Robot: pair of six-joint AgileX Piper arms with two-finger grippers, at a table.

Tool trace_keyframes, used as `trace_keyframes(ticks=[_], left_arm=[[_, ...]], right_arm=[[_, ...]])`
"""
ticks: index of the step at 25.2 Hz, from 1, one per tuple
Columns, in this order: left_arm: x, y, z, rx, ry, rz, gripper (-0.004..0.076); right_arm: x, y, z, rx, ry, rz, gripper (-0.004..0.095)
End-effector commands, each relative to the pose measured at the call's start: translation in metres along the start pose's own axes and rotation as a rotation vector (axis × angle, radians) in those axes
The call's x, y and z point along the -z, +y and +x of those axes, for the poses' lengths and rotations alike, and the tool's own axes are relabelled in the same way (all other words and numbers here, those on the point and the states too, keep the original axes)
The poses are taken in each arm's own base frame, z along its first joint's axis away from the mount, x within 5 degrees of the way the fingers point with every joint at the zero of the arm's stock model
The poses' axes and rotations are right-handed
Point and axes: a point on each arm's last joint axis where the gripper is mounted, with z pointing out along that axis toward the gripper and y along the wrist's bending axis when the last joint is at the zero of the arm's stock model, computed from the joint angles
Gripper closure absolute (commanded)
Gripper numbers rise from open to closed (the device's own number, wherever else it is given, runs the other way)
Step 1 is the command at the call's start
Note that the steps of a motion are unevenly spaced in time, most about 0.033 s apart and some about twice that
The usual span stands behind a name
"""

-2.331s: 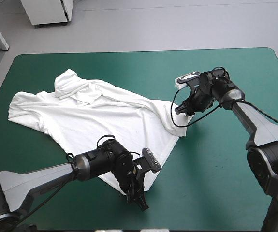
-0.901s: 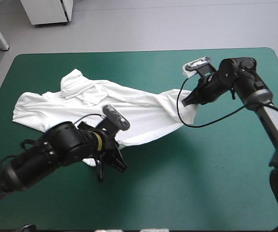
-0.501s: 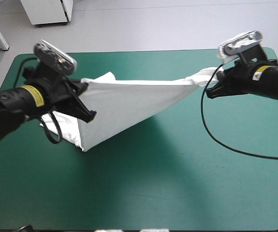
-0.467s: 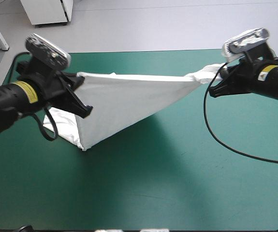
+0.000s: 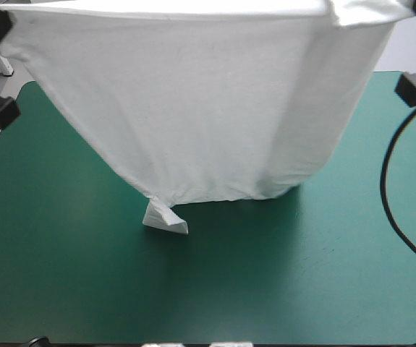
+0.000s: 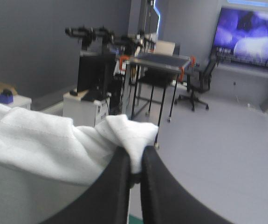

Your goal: Fold the cloth

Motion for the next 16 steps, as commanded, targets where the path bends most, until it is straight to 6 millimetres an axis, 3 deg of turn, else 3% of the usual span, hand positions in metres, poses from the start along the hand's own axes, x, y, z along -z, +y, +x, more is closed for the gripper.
trace_keyframes(ticks=[1,7,10,12,13,16], left_arm=[[0.035,0.026,-0.021,-0.025,-0.177,-0.171,0.0733],[0.039,0.026,-0.022,-0.007,-0.176,-0.156,0.0733],[0.023,0.023,-0.020,-0.028,-0.138,-0.177,0.0733],[0.000,0.025,-0.019,-0.096,-0.129,-0.275,0.0733],[-0.018,0.025,-0.019,-0.156,-0.118,-0.360,0.0733],[-0.055,0.023,-0.016,-0.243,-0.116,-0.493,0.0732]], right_arm=[[0.032,-0.007,-0.030,0.070,-0.205,0.114,0.0921],[0.042,-0.005,-0.034,0.054,-0.231,0.094,0.0921],[0.036,-0.009,-0.032,0.083,-0.215,0.138,0.0921],[0.013,-0.016,-0.024,0.103,-0.172,0.193,0.0921],[-0.014,-0.022,-0.016,0.104,-0.141,0.227,0.0921],[-0.058,-0.029,-0.003,0.131,-0.118,0.274,0.0921]])
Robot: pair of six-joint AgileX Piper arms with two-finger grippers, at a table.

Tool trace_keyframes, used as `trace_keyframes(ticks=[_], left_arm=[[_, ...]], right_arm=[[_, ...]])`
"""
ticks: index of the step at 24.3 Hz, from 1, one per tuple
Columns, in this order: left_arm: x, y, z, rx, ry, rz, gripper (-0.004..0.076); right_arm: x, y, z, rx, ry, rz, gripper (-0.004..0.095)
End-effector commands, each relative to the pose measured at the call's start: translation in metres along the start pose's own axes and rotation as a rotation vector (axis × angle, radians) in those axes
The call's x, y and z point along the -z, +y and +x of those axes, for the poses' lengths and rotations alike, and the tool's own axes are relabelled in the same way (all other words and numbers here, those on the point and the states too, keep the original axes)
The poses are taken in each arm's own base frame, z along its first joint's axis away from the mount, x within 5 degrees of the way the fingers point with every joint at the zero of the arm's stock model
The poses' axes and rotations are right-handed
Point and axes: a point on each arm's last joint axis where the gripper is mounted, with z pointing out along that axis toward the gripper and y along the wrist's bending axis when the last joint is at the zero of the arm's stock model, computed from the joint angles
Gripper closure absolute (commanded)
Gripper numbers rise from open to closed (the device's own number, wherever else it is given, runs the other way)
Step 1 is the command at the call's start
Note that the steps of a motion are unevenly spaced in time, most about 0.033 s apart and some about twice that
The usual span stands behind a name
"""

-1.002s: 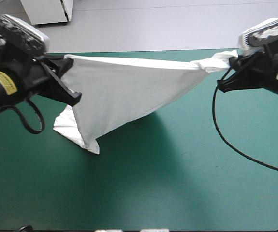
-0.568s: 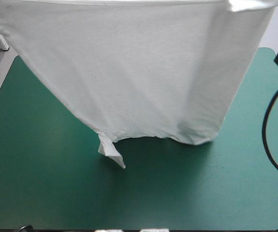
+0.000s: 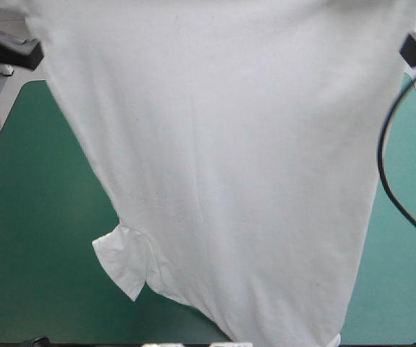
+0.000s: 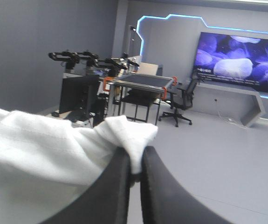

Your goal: Fold the cloth

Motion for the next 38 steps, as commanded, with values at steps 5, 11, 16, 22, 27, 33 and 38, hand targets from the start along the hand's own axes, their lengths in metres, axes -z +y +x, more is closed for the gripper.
trace_keyframes(ticks=[5,11,16,22,27,33,38], left_arm=[[-0.097,0.010,0.006,-0.150,-0.316,-0.363,0.0732],[-0.136,0.038,0.022,-0.077,-0.640,-0.288,0.0733],[-0.202,0.051,0.087,0.101,-0.428,-0.265,0.0732],[-0.244,0.038,0.153,0.161,-0.018,-0.180,0.0733],[-0.245,0.028,0.176,0.185,0.150,-0.111,0.0733],[-0.235,0.009,0.225,0.262,0.518,-0.005,0.0733],[-0.208,-0.011,0.260,0.312,0.814,0.100,0.0733]], right_arm=[[-0.139,-0.028,0.038,0.120,-0.126,0.197,0.0925],[-0.164,-0.086,0.039,0.019,-0.372,0.186,0.0925],[-0.209,-0.118,0.097,-0.022,-0.202,0.207,0.0925],[-0.238,-0.121,0.172,-0.027,0.223,0.108,0.0925],[-0.245,-0.125,0.218,-0.022,0.405,0.101,0.0925],[-0.227,-0.121,0.275,-0.031,0.635,0.092,0.0925],[-0.185,-0.109,0.313,-0.020,0.831,0.094,0.0925]])
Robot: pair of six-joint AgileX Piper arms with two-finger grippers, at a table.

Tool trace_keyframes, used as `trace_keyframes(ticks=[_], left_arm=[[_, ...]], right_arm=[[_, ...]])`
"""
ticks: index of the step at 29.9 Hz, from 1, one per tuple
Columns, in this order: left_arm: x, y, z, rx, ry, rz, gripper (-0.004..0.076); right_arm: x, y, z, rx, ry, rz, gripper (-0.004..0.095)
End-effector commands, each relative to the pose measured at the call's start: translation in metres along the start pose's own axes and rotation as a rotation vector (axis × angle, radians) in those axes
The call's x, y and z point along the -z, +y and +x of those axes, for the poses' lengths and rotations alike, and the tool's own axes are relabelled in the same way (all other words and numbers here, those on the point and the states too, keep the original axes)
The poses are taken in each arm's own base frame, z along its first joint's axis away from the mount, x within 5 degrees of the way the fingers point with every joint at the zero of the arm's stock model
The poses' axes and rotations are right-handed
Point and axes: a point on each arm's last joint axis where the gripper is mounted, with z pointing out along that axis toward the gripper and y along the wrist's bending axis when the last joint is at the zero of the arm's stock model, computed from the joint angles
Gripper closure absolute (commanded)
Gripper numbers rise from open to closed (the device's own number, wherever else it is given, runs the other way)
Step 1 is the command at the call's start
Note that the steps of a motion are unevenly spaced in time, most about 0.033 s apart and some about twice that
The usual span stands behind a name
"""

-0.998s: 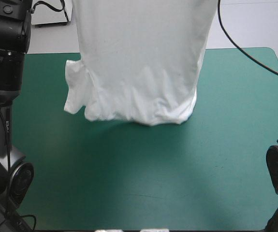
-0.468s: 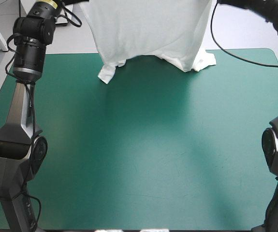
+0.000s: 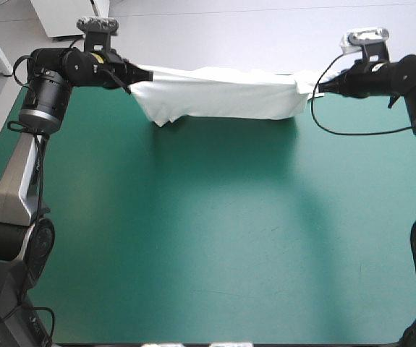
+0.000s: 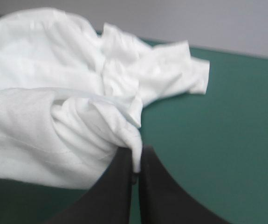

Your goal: Fold the cloth

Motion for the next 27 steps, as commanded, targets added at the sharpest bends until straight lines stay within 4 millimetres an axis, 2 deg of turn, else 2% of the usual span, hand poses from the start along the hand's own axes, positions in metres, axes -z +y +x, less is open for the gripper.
trace_keyframes(ticks=[1,6,9,12,17,22,27], left_arm=[[0.045,0.010,0.010,-0.010,0.023,-0.055,0.0733],[0.056,0.004,0.069,0.025,0.263,-0.023,0.0733],[0.066,0.000,0.117,0.049,0.380,-0.011,0.0733],[0.077,-0.006,0.160,0.084,0.445,0.021,0.0733],[0.091,-0.018,0.217,0.125,0.532,0.106,0.0733],[0.100,-0.023,0.261,0.121,0.595,0.123,0.0733],[0.096,-0.023,0.288,0.137,0.657,0.121,0.0733]], right_arm=[[0.041,-0.011,0.021,0.074,-0.015,0.150,0.0925],[0.051,0.004,0.084,0.040,0.119,0.126,0.0925],[0.067,0.018,0.118,0.036,0.148,0.119,0.0925],[0.077,0.036,0.152,0.066,0.190,0.099,0.0925],[0.086,0.057,0.208,0.077,0.317,0.070,0.0925],[0.095,0.064,0.250,0.066,0.422,0.076,0.0925],[0.101,0.070,0.274,0.068,0.464,0.060,0.0925]])
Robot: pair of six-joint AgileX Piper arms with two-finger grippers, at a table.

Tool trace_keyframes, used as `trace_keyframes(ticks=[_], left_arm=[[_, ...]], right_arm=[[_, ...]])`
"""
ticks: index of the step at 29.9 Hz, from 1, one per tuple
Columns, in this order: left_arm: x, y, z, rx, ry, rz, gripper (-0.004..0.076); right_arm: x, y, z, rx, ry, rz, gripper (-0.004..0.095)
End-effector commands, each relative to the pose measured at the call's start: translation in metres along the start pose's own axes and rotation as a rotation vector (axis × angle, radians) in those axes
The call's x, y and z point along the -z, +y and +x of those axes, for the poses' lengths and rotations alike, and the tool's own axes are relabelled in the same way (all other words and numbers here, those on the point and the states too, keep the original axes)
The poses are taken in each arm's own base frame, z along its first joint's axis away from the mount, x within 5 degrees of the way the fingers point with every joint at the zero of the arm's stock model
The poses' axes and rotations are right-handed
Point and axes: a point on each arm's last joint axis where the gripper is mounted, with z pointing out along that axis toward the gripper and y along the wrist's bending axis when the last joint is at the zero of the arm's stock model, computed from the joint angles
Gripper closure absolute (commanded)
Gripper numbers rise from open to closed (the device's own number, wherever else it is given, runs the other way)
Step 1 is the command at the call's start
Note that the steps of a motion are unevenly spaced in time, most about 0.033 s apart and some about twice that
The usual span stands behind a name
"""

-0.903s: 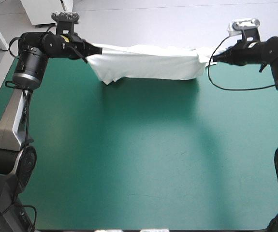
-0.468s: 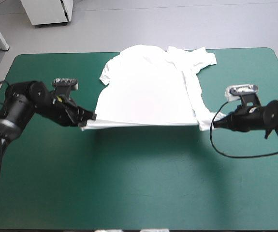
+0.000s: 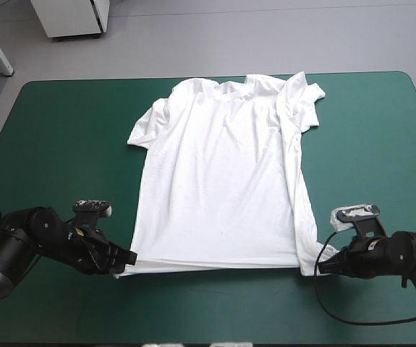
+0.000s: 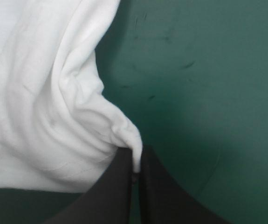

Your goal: Fold the cloth

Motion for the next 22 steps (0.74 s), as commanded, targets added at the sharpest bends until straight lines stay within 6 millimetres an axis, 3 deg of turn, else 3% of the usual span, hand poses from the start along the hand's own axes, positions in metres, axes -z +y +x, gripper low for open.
trace_keyframes(ticks=[1,11,15,20,22], left_arm=[[-0.002,0.007,0.007,-0.034,-0.001,-0.069,0.0733],[-0.005,0.008,0.015,-0.062,0.074,-0.063,0.0732],[-0.013,0.007,0.025,-0.059,0.151,-0.050,0.0692],[-0.014,0.006,0.035,-0.052,0.199,-0.030,0.0545],[-0.007,0.004,0.036,-0.063,0.182,-0.028,0.0486]], right_arm=[[0.002,-0.004,0.009,0.075,-0.017,0.079,0.0925],[0.001,0.006,0.018,0.139,0.051,0.046,0.0902],[0.005,0.011,0.021,0.156,0.059,0.032,0.0762],[0.017,0.012,0.025,0.157,0.023,0.043,0.0506],[0.023,0.012,0.025,0.146,-0.007,0.055,0.0469]])
